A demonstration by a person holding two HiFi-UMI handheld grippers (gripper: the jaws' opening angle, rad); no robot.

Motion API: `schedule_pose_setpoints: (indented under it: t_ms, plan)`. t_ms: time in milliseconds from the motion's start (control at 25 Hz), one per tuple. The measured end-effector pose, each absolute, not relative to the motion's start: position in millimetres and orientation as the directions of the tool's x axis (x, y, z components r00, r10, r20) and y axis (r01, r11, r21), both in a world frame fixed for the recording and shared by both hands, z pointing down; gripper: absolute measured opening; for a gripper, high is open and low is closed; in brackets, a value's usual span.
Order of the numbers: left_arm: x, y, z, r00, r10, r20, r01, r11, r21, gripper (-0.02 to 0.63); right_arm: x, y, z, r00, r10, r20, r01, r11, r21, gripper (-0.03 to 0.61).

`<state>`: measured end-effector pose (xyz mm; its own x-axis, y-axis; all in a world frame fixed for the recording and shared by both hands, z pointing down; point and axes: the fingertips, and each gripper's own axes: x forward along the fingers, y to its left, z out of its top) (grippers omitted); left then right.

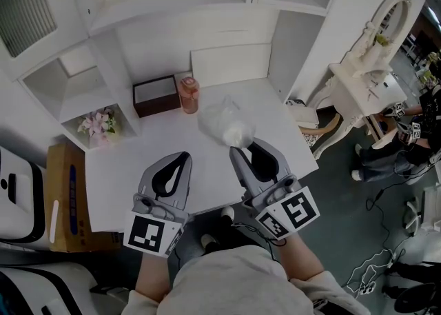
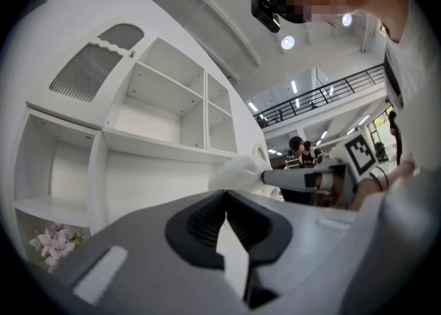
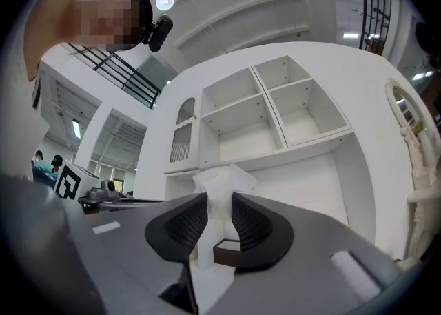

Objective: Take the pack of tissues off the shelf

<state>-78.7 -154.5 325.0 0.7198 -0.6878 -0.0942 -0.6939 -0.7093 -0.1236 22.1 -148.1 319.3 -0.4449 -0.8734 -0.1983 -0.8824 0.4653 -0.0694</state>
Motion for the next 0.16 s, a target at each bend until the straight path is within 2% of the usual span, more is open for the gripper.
schedule_pose_setpoints:
  t_ms: [160]
  plan:
    - [-78.3,-147.2,325.5,0.719,-0.690,-0.091,-0.695,-0.708,-0.124,0.002,22.6,-141.4,319.2,-0.446,-0.873,-0.196,-0.882,0.466,-0.073,0.112]
